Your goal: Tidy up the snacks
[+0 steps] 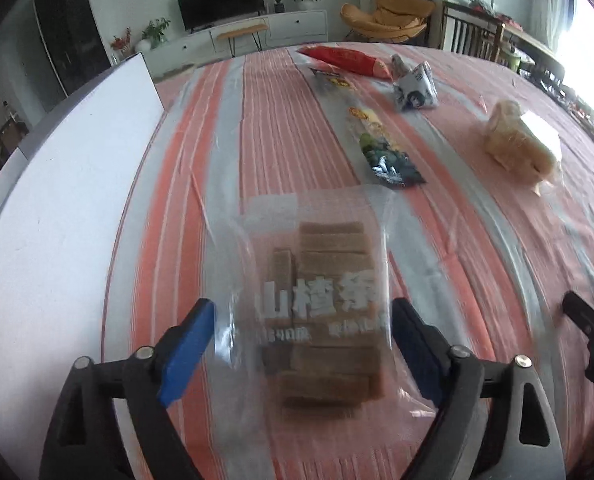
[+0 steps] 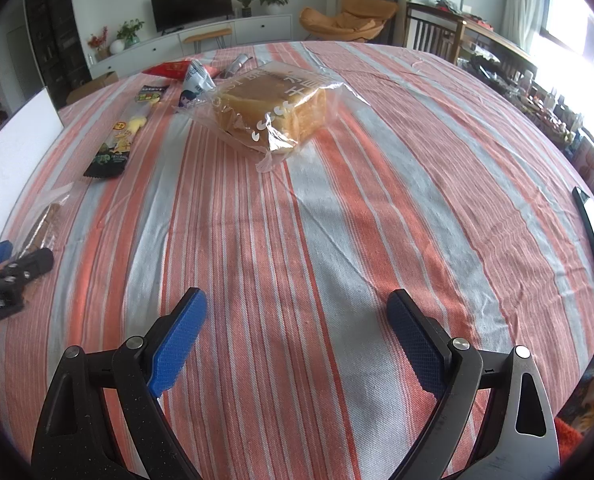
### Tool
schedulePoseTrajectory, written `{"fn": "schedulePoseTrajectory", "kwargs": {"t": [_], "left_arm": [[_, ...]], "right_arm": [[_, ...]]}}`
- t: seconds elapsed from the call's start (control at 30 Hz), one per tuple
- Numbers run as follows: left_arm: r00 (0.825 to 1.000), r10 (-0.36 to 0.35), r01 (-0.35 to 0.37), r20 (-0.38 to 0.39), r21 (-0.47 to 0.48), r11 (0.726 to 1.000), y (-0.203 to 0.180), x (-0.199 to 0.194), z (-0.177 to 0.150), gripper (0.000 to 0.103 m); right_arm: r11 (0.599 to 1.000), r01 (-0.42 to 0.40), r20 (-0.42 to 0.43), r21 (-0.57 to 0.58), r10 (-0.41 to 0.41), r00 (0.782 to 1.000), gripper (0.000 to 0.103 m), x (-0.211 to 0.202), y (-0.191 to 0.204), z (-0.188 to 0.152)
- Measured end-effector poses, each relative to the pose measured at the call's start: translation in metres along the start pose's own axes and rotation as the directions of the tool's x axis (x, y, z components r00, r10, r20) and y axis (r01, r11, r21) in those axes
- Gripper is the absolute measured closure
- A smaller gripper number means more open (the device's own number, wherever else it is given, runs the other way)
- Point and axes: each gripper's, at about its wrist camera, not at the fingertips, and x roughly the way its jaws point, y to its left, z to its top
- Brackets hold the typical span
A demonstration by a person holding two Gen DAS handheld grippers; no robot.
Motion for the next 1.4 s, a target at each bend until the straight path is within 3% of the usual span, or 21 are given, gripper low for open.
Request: {"fn": "schedulePoseTrajectory", "kwargs": {"t": [0.13, 0.57, 0.6, 0.7, 0.77, 0.87, 0.97, 1.07, 1.23, 1.27, 1.3, 1.33, 1.37, 1.4], "left_arm": [[1.0, -0.014, 0.015, 0.006, -0.053, 0.998, 0.01, 0.011, 0.005, 0.0], [0.999, -0.025, 0.027, 0.026, -0.082, 0.996, 0.013, 0.014, 0.001, 0.0], [0.999, -0.025, 0.027, 0.026, -0.082, 0.996, 0.013, 0.014, 0.001, 0.0], [0.999, -0.025, 0.027, 0.026, -0.082, 0.996, 0.013, 0.014, 0.001, 0.0], [0.999, -0.025, 0.027, 0.026, -0.082, 0.996, 0.013, 0.014, 0.001, 0.0], [0.999, -0.025, 0.028, 0.027, -0.082, 0.996, 0.013, 0.014, 0.001, 0.0], [0.999, -0.026, 0.028, 0.027, -0.082, 0.996, 0.013, 0.015, 0.001, 0.0], [0.999, -0.026, 0.028, 0.028, -0.082, 0.996, 0.013, 0.014, 0.001, 0.0], [0.999, -0.026, 0.028, 0.028, -0.082, 0.996, 0.014, 0.014, 0.001, 0.0], [0.999, -0.026, 0.029, 0.028, -0.082, 0.996, 0.014, 0.014, 0.001, 0.0], [0.999, -0.027, 0.029, 0.028, -0.082, 0.996, 0.014, 0.014, 0.001, 0.0], [0.999, -0.027, 0.029, 0.028, -0.082, 0.996, 0.014, 0.014, 0.001, 0.0], [0.999, -0.027, 0.03, 0.028, -0.082, 0.996, 0.014, 0.014, 0.002, 0.0], [0.999, -0.027, 0.03, 0.028, -0.082, 0.996, 0.014, 0.013, 0.0, 0.0]], "right_arm": [[1.0, 0.0, 0.0, 0.0, 0.0, 1.0, 0.009, 0.0, 0.0, 0.0], [1.0, 0.003, -0.003, 0.01, -0.003, 1.0, 0.011, -0.004, 0.0, 0.0], [1.0, 0.003, 0.014, 0.026, -0.003, 1.0, 0.013, -0.01, -0.001, 0.001], [0.998, -0.048, 0.167, 0.041, 0.041, 0.985, 0.013, -0.04, 0.005, 0.017], [0.992, -0.127, 0.208, -0.016, 0.127, 0.97, 0.011, -0.044, 0.018, 0.05], [0.97, -0.196, 0.137, -0.147, 0.216, 0.967, 0.011, -0.017, 0.048, 0.126], [0.952, -0.212, 0.031, -0.221, 0.224, 0.974, 0.013, 0.028, 0.07, 0.187], [0.955, -0.225, -0.073, -0.193, 0.215, 0.974, 0.014, 0.076, 0.081, 0.219], [0.962, -0.267, -0.172, -0.057, 0.253, 0.952, 0.016, 0.123, 0.092, 0.229], [0.968, -0.248, -0.218, -0.042, 0.234, 0.948, 0.021, 0.137, 0.095, 0.226], [0.973, -0.226, -0.251, -0.042, 0.208, 0.945, 0.039, 0.145, 0.097, 0.223], [0.978, -0.202, -0.273, -0.045, 0.183, 0.945, 0.05, 0.15, 0.098, 0.22], [0.981, -0.185, -0.232, -0.06, 0.166, 0.958, 0.054, 0.147, 0.1, 0.222], [0.982, -0.182, -0.246, -0.055, 0.164, 0.955, 0.058, 0.149, 0.1, 0.222]]}}
